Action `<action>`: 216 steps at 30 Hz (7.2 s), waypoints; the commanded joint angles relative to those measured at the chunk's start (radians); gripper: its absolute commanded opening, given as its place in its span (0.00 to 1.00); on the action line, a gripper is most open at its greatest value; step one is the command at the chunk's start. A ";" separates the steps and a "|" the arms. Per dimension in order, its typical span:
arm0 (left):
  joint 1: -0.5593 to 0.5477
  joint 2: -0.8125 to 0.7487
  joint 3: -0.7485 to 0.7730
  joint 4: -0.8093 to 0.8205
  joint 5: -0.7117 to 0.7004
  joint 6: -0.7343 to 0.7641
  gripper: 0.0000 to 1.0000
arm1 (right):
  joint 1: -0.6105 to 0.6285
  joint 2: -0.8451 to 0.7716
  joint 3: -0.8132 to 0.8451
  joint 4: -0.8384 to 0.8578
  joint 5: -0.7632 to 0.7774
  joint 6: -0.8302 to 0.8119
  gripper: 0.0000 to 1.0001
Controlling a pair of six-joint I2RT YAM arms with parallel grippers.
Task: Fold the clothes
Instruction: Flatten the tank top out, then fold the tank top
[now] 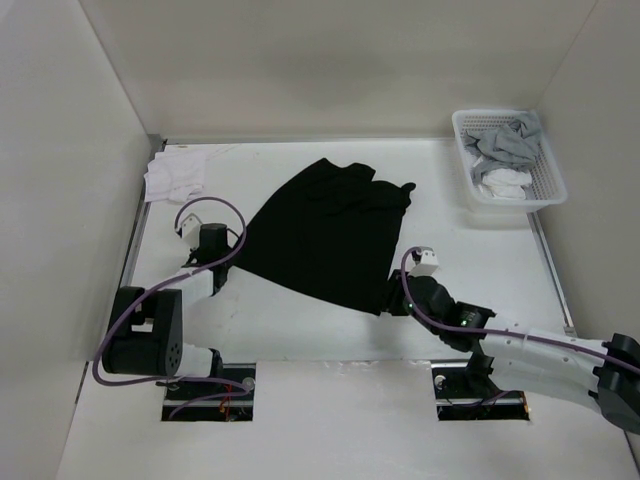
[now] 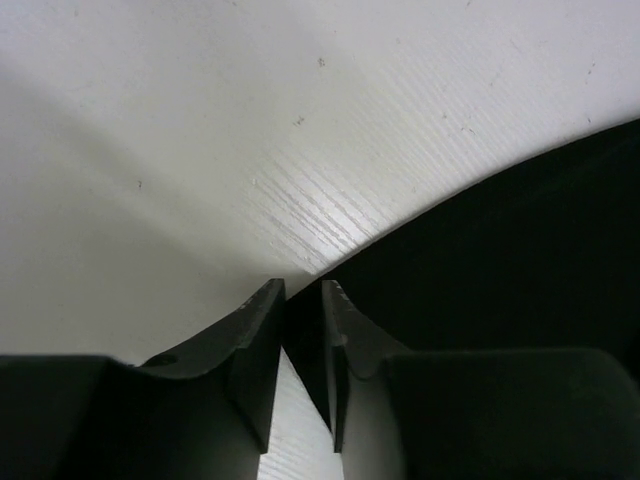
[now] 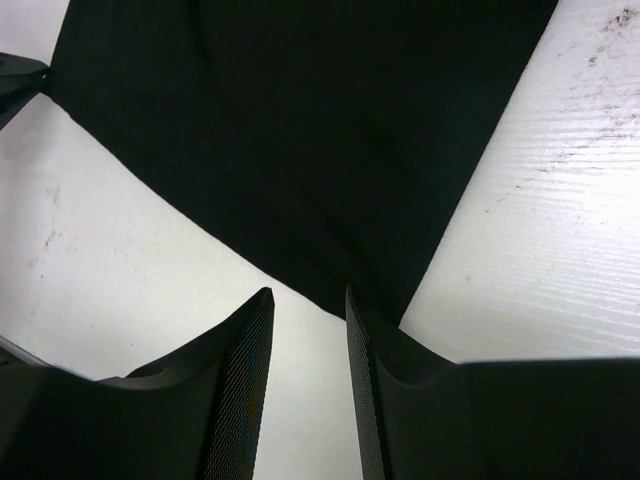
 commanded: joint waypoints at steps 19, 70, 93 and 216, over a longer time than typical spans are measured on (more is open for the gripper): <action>-0.022 0.035 0.052 -0.160 -0.010 0.076 0.23 | -0.005 -0.005 -0.003 0.098 0.004 -0.026 0.40; -0.140 -0.476 -0.112 -0.283 0.051 -0.010 0.02 | 0.032 0.196 0.022 -0.023 0.042 0.192 0.05; -0.153 -0.731 0.926 -0.332 0.003 0.045 0.01 | 0.217 -0.045 1.321 -0.068 0.575 -0.981 0.00; -0.071 0.072 0.069 0.240 0.263 -0.143 0.41 | -0.610 0.373 0.288 0.314 -0.159 -0.110 0.16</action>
